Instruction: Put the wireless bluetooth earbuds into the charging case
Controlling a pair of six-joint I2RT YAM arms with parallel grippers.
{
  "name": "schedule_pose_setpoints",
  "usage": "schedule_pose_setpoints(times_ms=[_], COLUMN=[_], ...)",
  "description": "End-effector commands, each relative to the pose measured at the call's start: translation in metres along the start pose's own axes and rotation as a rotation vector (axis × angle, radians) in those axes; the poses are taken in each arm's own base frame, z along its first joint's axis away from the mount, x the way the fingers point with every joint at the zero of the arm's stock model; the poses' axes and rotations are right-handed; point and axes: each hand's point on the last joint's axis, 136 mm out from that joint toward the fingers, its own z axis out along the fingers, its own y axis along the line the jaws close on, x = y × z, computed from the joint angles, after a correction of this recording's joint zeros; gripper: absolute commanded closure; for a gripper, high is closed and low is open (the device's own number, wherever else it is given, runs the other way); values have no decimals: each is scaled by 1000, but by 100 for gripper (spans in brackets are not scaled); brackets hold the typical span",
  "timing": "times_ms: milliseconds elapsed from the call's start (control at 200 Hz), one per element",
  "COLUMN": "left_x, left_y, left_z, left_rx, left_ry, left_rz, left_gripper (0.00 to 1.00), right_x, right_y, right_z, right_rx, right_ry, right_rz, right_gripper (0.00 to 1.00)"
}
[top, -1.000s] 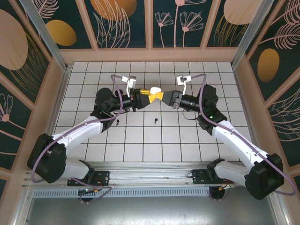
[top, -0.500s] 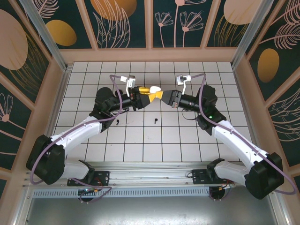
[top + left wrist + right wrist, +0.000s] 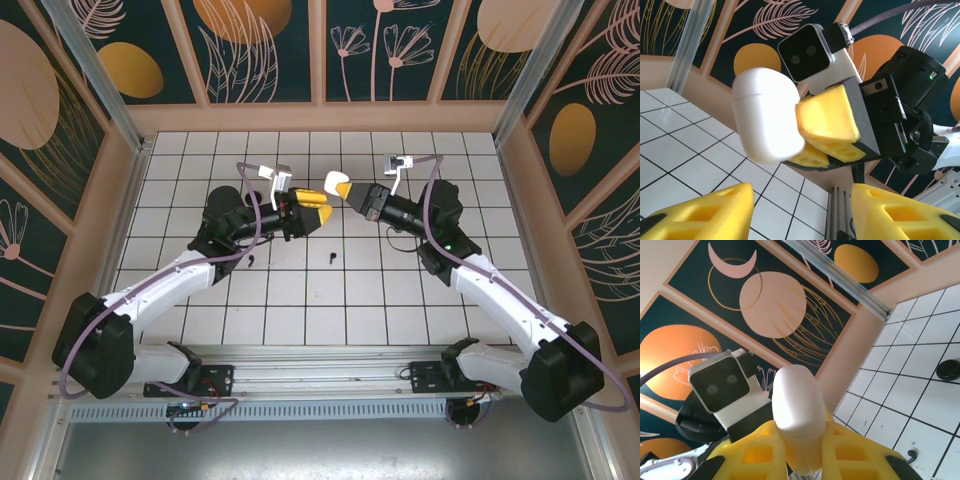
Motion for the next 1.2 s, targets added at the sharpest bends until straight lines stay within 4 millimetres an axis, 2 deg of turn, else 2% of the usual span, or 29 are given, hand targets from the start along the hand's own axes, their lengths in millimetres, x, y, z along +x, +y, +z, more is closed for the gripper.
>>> schedule_pose_setpoints(times_ms=[0,75,185,325,450,540,701,826,941,1066,1191], left_x=[-1,-2,-2,5,17,24,34,37,41,41,41], left_y=[-2,6,22,57,84,95,104,109,122,135,147], left_z=[-4,-8,-16,-34,-55,-68,-84,-91,-95,-98,-102], left_rx=[-28,-92,-217,-444,-630,-712,-789,-787,-778,-766,-768], left_ry=[3,1,-4,27,69,87,105,83,88,77,68], left_rz=[50,65,89,92,96,107,136,135,84,40,13], left_gripper=[47,47,48,49,50,50,49,48,49,50,50], right_x=[-23,-26,-25,-21,-16,-7,7,19,30,42,48], right_y=[8,-10,-52,-98,-131,-156,-206,-249,-282,-313,-333], right_z=[2,6,9,15,32,47,74,89,101,114,124], right_rx=[11,90,232,329,391,411,457,522,549,570,582], right_ry=[-59,-38,15,75,139,191,269,323,360,407,447], right_rz=[-36,-18,44,110,129,156,201,244,276,299,309], right_gripper=[90,90,90,90,90,90,91,89,89,89,89])
